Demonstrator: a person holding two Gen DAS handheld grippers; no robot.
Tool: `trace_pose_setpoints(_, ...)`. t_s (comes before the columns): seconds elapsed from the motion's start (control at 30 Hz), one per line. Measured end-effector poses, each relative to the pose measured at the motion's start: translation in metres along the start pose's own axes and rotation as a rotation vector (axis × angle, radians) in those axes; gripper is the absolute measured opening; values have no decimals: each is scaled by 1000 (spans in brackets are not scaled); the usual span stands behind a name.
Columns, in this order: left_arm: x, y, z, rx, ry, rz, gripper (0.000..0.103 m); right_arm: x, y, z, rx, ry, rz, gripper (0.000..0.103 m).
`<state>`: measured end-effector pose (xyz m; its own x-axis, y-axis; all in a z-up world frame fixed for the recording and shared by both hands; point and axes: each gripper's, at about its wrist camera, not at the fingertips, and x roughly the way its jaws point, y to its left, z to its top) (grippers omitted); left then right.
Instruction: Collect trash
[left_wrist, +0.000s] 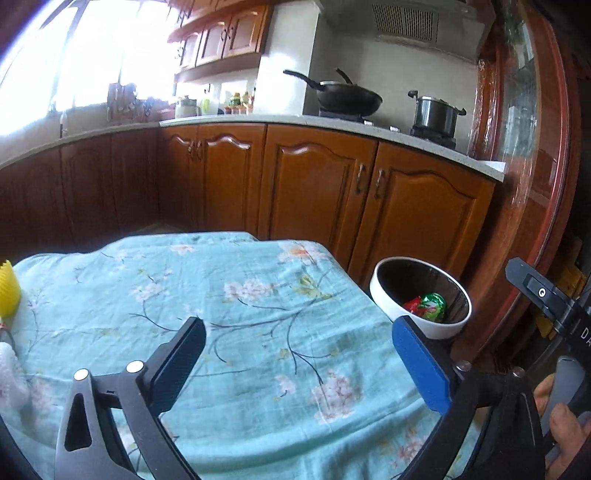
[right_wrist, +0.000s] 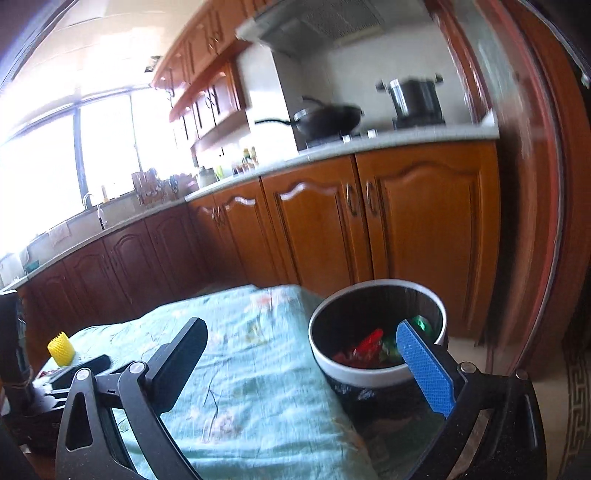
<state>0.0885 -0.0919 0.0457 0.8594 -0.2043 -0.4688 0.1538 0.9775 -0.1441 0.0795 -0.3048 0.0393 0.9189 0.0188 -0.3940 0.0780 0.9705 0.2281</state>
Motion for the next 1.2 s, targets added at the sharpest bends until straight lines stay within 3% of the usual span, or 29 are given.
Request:
trace_pose_setpoints(0.17, -19, 0, -16, 45, -71, 68, 102, -1, 17, -16, -63, -46, -34, 103)
trace_pose_setpoints(0.47, -24, -1, -33, 78, -91, 147, 102, 4, 22, -38, -105, -27, -56, 103)
trace_pose_setpoints(1.2, -13, 10, -33, 65, -78, 154, 102, 0, 23, -40, -102, -22, -44, 103)
